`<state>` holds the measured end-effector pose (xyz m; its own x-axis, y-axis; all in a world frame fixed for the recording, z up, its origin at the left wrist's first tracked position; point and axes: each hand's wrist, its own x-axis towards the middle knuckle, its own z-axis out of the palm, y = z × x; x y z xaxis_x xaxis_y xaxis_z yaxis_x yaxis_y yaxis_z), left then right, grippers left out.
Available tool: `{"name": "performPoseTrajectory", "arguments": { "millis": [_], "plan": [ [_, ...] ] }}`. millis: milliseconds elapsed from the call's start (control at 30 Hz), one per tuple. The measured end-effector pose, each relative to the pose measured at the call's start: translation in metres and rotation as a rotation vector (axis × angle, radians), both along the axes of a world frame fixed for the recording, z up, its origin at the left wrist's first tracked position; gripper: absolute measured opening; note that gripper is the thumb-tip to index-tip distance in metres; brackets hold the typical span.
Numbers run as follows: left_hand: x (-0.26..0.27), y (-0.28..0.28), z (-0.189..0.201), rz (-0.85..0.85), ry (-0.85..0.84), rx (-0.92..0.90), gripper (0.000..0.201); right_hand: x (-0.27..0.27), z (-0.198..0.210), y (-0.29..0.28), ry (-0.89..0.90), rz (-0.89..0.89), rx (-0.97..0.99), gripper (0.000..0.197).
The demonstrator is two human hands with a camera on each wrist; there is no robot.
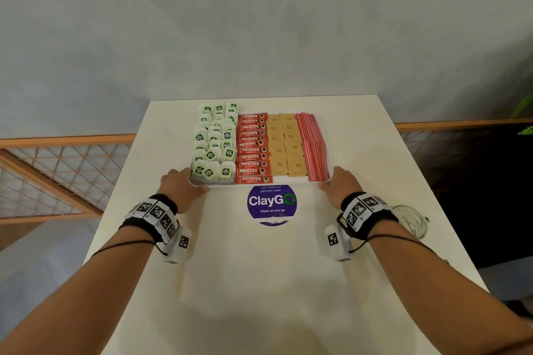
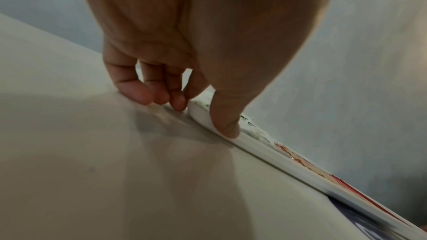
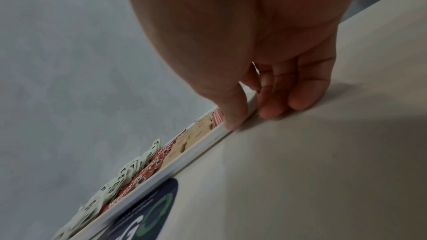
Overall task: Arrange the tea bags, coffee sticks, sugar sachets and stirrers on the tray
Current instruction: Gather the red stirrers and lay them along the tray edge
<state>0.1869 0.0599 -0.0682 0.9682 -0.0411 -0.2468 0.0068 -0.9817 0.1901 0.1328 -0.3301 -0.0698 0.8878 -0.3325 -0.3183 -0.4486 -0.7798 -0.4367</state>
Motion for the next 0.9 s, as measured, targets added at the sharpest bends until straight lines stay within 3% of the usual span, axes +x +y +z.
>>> {"name": "performPoseTrajectory", "arguments": {
  "millis": [200, 400, 900],
  "plan": [
    [0.019, 0.004, -0.019, 0.054, 0.069, -0.065, 0.056, 0.004, 0.003, -0.002, -0.009, -0.072, 0.028, 0.03],
    [0.017, -0.006, -0.004, 0.051, 0.078, -0.114, 0.038, 0.005, 0.006, -0.001, -0.008, -0.057, 0.013, 0.032],
    [0.019, -0.015, 0.005, 0.083, 0.118, -0.094, 0.047, 0.005, 0.014, -0.001, 0.004, -0.026, -0.02, 0.028]
  ]
}}
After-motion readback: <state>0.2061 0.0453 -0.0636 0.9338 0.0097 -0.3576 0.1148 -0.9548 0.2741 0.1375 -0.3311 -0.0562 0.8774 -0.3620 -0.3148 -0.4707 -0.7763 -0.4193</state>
